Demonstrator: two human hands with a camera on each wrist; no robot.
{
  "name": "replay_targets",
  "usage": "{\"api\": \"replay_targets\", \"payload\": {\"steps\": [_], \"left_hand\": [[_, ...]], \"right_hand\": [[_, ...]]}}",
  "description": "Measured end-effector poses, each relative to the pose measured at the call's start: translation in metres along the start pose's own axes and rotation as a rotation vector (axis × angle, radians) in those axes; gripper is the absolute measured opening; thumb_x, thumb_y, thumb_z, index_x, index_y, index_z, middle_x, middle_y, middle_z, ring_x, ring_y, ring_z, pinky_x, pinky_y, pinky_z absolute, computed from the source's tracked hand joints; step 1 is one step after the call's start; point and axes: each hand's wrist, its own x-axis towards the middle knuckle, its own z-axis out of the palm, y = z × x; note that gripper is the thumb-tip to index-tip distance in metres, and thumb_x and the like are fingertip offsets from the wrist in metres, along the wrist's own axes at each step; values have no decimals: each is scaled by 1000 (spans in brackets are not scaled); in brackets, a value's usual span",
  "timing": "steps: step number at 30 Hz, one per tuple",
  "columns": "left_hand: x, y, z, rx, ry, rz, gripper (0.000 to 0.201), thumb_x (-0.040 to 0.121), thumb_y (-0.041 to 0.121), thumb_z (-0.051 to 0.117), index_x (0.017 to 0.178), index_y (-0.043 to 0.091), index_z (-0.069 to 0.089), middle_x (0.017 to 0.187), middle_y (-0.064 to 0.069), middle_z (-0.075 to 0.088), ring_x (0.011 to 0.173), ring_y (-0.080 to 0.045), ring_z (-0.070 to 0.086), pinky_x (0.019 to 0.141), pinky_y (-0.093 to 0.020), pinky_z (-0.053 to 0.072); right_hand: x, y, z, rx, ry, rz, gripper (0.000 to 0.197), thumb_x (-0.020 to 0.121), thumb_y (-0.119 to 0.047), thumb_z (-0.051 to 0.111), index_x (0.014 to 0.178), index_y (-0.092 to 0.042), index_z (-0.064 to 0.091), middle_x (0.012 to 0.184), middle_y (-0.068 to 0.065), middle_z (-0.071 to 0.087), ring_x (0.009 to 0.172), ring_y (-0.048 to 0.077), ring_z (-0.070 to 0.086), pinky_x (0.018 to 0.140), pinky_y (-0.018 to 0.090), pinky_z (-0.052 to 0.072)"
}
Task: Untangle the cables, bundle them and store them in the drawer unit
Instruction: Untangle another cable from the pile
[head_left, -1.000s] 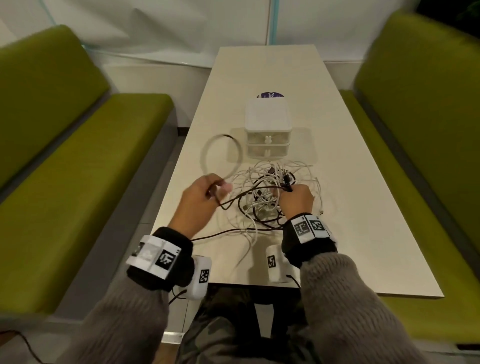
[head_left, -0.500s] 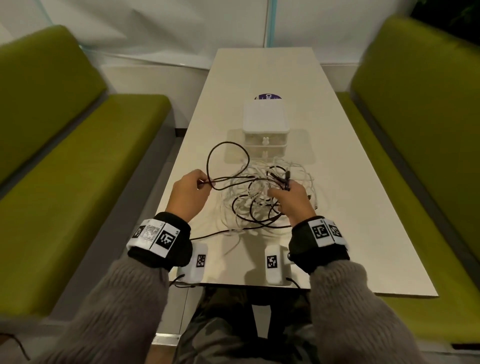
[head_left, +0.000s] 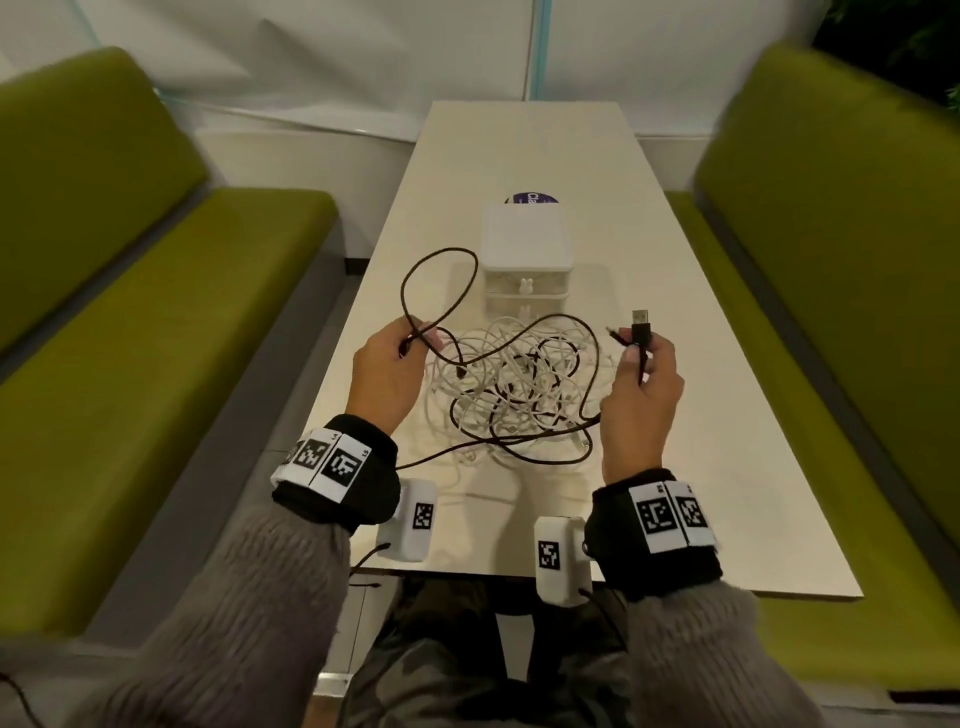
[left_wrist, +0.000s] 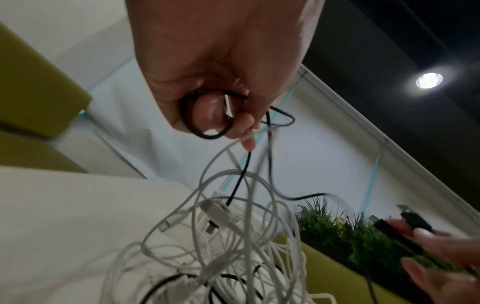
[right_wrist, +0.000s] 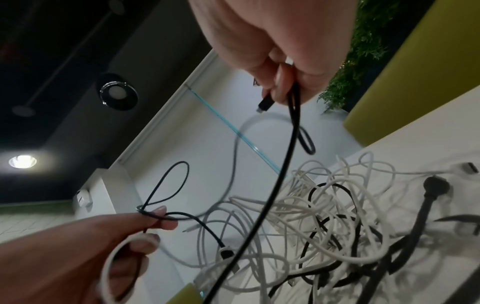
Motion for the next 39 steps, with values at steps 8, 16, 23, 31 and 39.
{"api": "replay_targets", "payload": {"steps": [8,16,23,31,39], "left_hand": [[6,9,-2,128,-127,108,21,93,16,52,88,22,72,49,16,52,42,-2,42,43,-12,27],[1,11,-6,52,-249,188,21,91,9,51,82,19,68,79,12,69,78,-8,61,74,-24,47],[4,18,-22,-124,0,90,24,93,4,43,79,12,62,47,15,48,39,-1,33,41,-11,25],[16,-2,-46,320,261,58,22,92,25,51,82,9,63,70,-9,59,68,-28,54,59,-30,38],[17,-7,-92,119,543,-118,36,97,16,36,130,5,46,123,-21,55,112,-35,51,89,-36,39]], "right_hand": [[-15,-17,18,-40,-282,-125,22,86,-13,67,107,-16,65,67,-7,51,55,-3,44,54,8,36],[-24,-2,62,-413,-495,-35,25,86,-31,69,104,-13,69,96,3,69,89,18,62,79,32,50],[-17,10,60,-422,-415,67,34,90,-35,62,102,-3,67,91,9,65,90,26,59,75,25,43],[-2,-16,13,252,-120,452,51,97,-56,34,60,-22,33,49,-6,33,40,10,26,41,24,23],[5,-44,-50,715,-186,432,28,93,-20,25,66,-21,33,51,-7,25,38,8,16,37,19,13]]}}
